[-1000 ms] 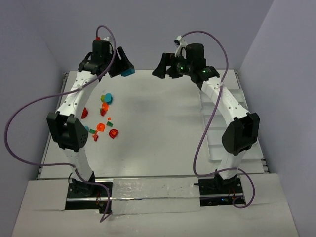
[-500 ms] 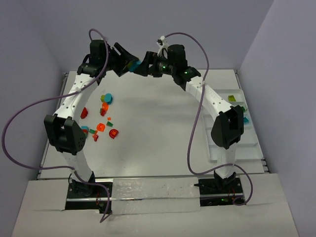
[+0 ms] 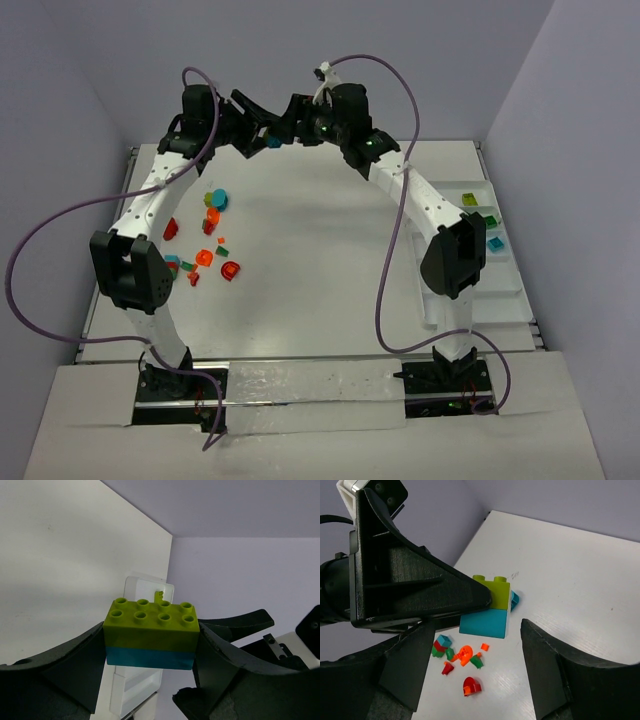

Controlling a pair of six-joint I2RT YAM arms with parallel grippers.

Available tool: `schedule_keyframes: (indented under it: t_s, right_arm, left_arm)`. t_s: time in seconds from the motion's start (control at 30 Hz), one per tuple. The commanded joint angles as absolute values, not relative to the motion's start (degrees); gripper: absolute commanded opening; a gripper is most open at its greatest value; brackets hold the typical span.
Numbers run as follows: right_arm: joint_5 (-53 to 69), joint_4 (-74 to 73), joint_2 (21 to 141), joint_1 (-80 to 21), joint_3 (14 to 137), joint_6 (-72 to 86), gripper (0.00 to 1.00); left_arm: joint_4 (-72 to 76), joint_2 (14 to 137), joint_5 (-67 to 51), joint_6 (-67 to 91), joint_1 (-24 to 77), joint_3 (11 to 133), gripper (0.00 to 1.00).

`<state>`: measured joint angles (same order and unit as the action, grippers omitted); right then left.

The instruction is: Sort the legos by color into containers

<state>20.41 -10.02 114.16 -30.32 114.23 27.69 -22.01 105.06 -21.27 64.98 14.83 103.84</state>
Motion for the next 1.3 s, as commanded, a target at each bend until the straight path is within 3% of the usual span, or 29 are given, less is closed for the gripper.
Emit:
schedule_keyframes:
  t_s: [0.0, 0.3, 0.53, 0.6, 0.63, 0.67, 0.73, 0.97, 1.13, 1.27]
  right_arm:
    - [18.01, -8.96, 115.22, -31.11, 117.07, 25.32, 0.72]
    - [18.76, -9.49, 114.87, -31.29, 115.49, 24.17, 0.62]
    - [19.62, -9.44, 115.70, -31.29, 116.49, 23.72, 0.23]
    - [20.30, -9.29, 115.52, -31.20, 116.37, 23.53, 0.15]
    - [21.08, -9.15, 115.27, -31.17, 116.21, 23.27, 0.07]
    - [22.35, -8.90, 114.85, -31.09, 115.77, 23.09, 0.01]
    - [25.82, -8.40, 113.56, -30.76, 114.53, 22.55, 0.00]
    - [39.70, -6.82, 106.62, -26.56, 105.92, 20.78, 0.00]
    - [52.71, -9.93, 102.35, -23.95, 101.19, 13.06, 0.00]
    - [60.90, -16.21, 101.79, -22.64, 101.93, 5.73, 0.00]
  left_arm:
    - [-17.50, 102.23, -24.17, 68.20, 14.24, 103.28, 0.00]
    - [-16.70, 101.73, -24.74, 68.25, 13.93, 102.30, 0.00]
    - [-16.07, 102.03, -25.81, 67.58, 13.89, 102.65, 0.08]
    - [-15.32, 101.89, -26.19, 66.95, 13.86, 102.45, 0.20]
    - [-14.52, 101.78, -26.61, 66.08, 13.77, 102.19, 0.34]
    - [-14.04, 101.75, -27.29, 64.79, 13.64, 102.11, 0.55]
    - [-13.19, 101.69, -28.32, 62.61, 13.10, 102.04, 0.97]
    - [-8.07, 98.77, -35.09, 48.81, 6.59, 98.71, 0.99]
    - [17.15, 93.10, -58.76, 45.77, 0.87, 86.74, 0.99]
    - [9.75, 96.22, -72.83, 38.14, 0.44, 89.19, 0.99]
